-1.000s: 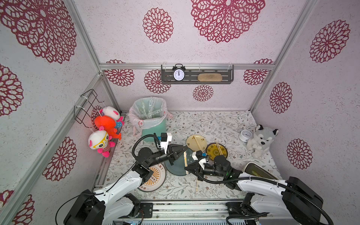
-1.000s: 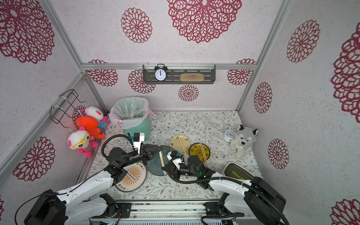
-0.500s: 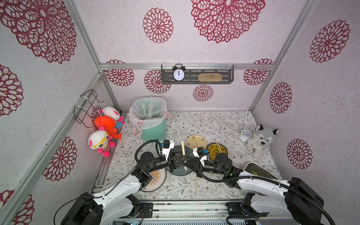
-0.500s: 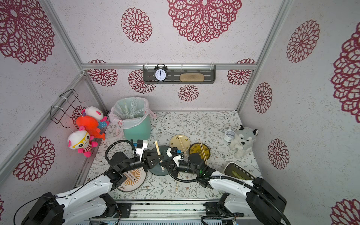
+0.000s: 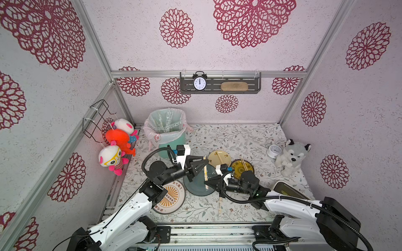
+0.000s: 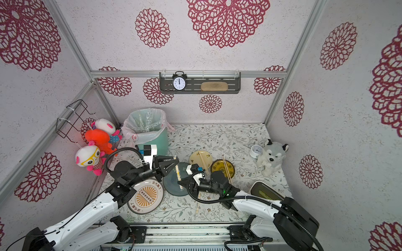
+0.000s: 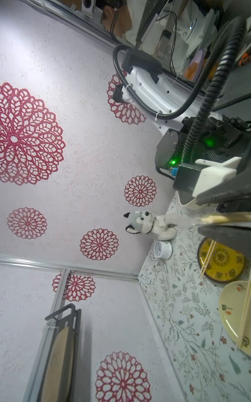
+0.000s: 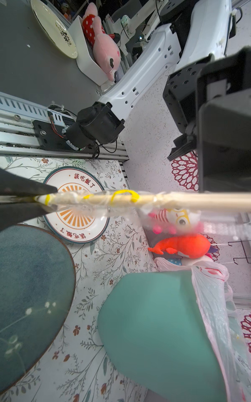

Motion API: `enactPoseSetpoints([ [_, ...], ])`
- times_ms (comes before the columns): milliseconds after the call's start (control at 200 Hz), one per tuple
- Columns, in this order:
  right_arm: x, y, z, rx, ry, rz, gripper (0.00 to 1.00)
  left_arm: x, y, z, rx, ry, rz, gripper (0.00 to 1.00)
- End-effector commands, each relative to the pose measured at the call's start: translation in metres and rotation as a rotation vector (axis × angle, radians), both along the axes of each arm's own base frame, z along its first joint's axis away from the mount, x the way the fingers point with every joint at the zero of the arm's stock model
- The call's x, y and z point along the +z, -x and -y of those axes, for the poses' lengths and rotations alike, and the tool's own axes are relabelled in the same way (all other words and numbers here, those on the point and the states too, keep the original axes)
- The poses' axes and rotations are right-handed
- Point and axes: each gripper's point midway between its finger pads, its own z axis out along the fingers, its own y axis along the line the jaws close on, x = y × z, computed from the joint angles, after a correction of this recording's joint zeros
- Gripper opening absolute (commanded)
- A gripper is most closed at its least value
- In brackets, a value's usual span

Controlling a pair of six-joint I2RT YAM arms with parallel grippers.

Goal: Remove the packaging of disposable chopsticks
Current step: Remove the packet bag from the disposable chopsticks.

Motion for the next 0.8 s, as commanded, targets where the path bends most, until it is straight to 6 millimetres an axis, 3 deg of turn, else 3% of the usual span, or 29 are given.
enactPoseSetpoints([
  [0, 0.013, 0.004, 0.002, 0.005, -0.041, 0.045, 0.0, -0.001, 0.001, 0.001, -0.013, -0.008, 0.004, 0.2],
  [55, 0.013, 0.004, 0.002, 0.006, -0.04, 0.048, 0.0, -0.002, 0.001, 0.001, -0.014, -0.011, 0.004, 0.23],
  [115, 0.015, 0.004, 0.002, 0.007, -0.042, 0.05, 0.0, -0.004, 0.0, 0.001, -0.01, -0.014, 0.0, 0.19],
  [175, 0.015, 0.004, 0.003, 0.006, -0.046, 0.055, 0.0, -0.007, -0.001, 0.002, -0.012, -0.018, -0.007, 0.06],
  [220, 0.017, 0.005, 0.003, 0.006, -0.05, 0.057, 0.0, -0.011, -0.002, 0.003, -0.015, -0.021, -0.018, 0.02],
  [345, 0.023, 0.004, 0.005, -0.003, -0.066, 0.078, 0.0, -0.028, 0.003, 0.007, -0.058, -0.029, -0.07, 0.02],
  [560, 0.053, 0.007, 0.007, 0.001, -0.12, 0.155, 0.0, -0.07, 0.008, 0.014, -0.066, -0.043, -0.155, 0.05],
  [791, 0.074, 0.009, 0.008, 0.008, -0.15, 0.192, 0.0, -0.093, 0.02, 0.024, -0.115, -0.05, -0.205, 0.11],
])
